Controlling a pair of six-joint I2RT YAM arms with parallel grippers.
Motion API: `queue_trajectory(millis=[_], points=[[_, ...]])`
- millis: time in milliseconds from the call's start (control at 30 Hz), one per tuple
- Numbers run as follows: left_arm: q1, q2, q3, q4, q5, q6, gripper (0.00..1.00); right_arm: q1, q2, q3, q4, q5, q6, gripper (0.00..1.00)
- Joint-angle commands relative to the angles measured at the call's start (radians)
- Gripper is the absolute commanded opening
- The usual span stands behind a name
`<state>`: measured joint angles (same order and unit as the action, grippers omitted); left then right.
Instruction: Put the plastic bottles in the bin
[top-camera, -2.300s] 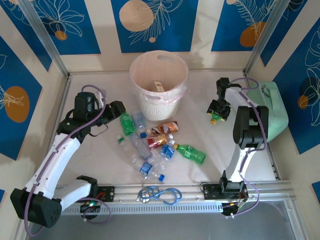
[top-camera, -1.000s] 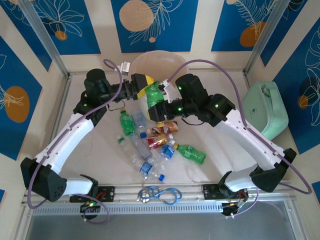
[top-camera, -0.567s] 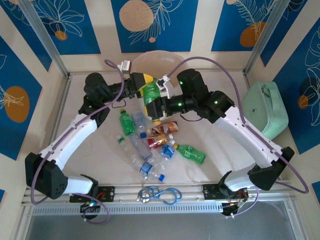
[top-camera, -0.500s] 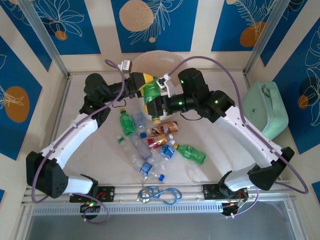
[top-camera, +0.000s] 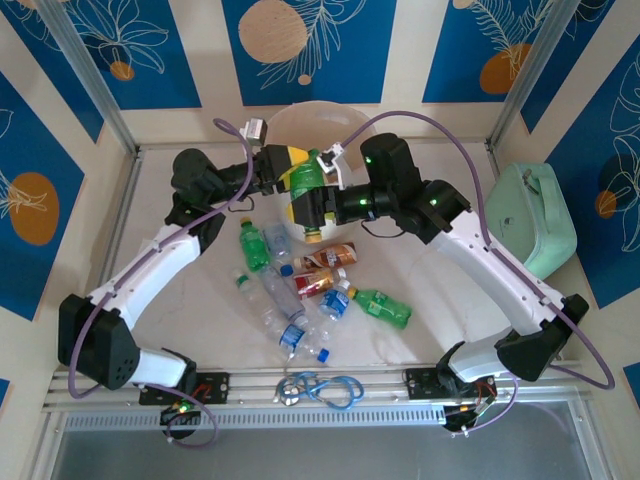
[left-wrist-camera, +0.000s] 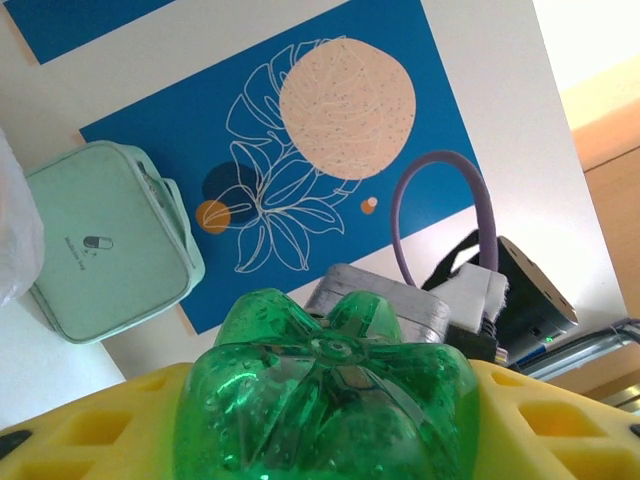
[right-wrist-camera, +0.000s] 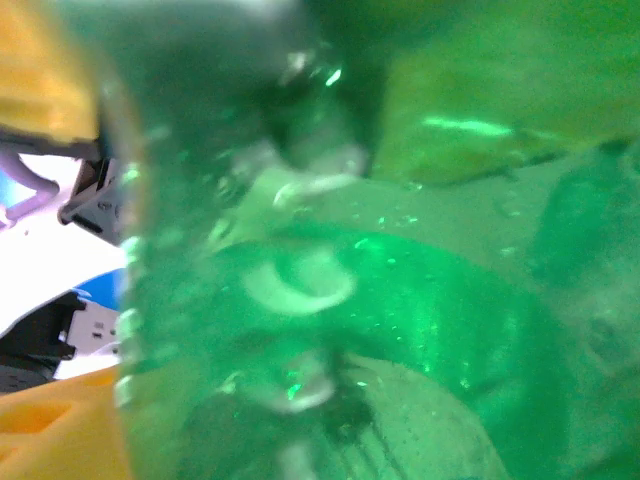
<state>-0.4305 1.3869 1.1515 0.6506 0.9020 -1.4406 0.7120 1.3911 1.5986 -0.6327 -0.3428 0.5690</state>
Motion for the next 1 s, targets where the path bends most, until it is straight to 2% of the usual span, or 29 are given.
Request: queue_trajectory(millis=[0, 167, 300, 500, 600, 767, 967], points=[[0.026, 0.014, 0.015, 0.013, -0.043, 0.002, 0.49, -0.017, -0.055, -0.015, 0.005, 0.021, -0.001, 0.91], [0.107, 0.047, 0.163, -0.156, -0.136, 0.061, 0.49, -0.082, -0.16, -0.057, -0.068, 0.193, 0.007, 0.96], [0.131, 0.128, 0.356, -0.339, -0.226, 0.205, 0.49, -0.156, -0.276, -0.137, -0.12, 0.294, 0.032, 0.97], [0.13, 0.29, 0.627, -0.699, -0.377, 0.42, 0.49, -0.221, -0.4, -0.247, -0.233, 0.411, 0.067, 0.97], [0.13, 0.347, 0.695, -0.802, -0.439, 0.489, 0.49, -0.254, -0.444, -0.309, -0.281, 0.455, 0.094, 0.97], [0.124, 0.443, 0.785, -0.913, -0.474, 0.557, 0.49, -0.31, -0.477, -0.391, -0.335, 0.492, 0.137, 0.97], [0.098, 0.52, 0.892, -1.057, -0.513, 0.647, 0.58, -0.375, -0.478, -0.454, -0.366, 0.491, 0.167, 0.97]])
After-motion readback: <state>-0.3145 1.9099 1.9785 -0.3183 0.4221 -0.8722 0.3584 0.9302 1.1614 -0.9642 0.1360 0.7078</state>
